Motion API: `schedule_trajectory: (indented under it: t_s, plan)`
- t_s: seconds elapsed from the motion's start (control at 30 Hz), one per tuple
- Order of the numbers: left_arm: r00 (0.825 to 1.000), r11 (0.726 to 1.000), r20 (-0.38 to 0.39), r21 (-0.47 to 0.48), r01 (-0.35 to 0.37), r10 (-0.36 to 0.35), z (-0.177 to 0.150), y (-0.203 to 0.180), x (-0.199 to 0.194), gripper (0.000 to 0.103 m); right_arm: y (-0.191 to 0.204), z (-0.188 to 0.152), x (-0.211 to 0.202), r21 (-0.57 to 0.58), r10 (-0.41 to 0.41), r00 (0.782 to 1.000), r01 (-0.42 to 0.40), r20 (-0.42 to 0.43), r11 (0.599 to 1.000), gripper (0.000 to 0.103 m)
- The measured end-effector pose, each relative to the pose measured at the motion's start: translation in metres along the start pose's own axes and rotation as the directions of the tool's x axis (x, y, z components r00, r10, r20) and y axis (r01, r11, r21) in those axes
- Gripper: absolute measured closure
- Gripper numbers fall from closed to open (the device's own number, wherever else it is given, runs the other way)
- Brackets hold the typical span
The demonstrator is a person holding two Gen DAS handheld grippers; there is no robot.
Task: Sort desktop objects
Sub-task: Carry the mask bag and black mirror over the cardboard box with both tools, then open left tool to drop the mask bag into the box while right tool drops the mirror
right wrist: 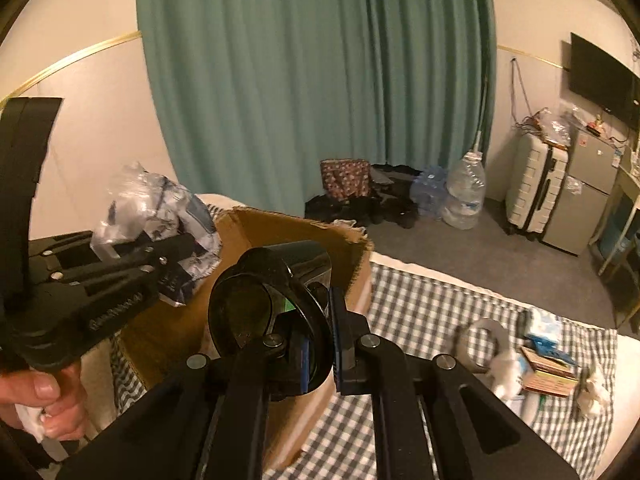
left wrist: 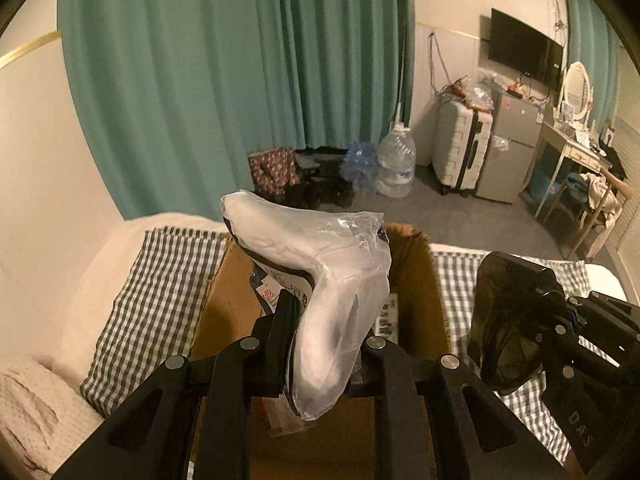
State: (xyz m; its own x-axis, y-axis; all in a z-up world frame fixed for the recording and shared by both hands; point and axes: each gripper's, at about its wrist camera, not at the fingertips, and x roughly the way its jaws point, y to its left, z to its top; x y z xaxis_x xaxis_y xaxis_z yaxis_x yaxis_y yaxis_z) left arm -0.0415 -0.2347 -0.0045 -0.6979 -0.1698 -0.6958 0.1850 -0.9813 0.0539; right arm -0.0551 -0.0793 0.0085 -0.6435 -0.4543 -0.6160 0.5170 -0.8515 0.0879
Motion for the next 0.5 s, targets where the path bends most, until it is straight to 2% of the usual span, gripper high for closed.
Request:
schedule_trajectory:
  t_s: [0.17, 0.5]
  plan:
    - [0.998, 0.999, -0.068, -0.041, -0.012, 0.010, -0.005, 0.011, 0.028, 0.085, 0.011, -0.005, 0.030, -0.028, 0.036, 0.998, -0.037, -0.047, 0.999, 0.095]
    - [0.983, 0.998, -0.185, -0.049, -0.025, 0.015, -0.018, 0.023, 0.068, 0.084, 0.021, -0.015, 0.086, -0.027, 0.096, 0.982, -0.102, -0.162, 0.994, 0.095]
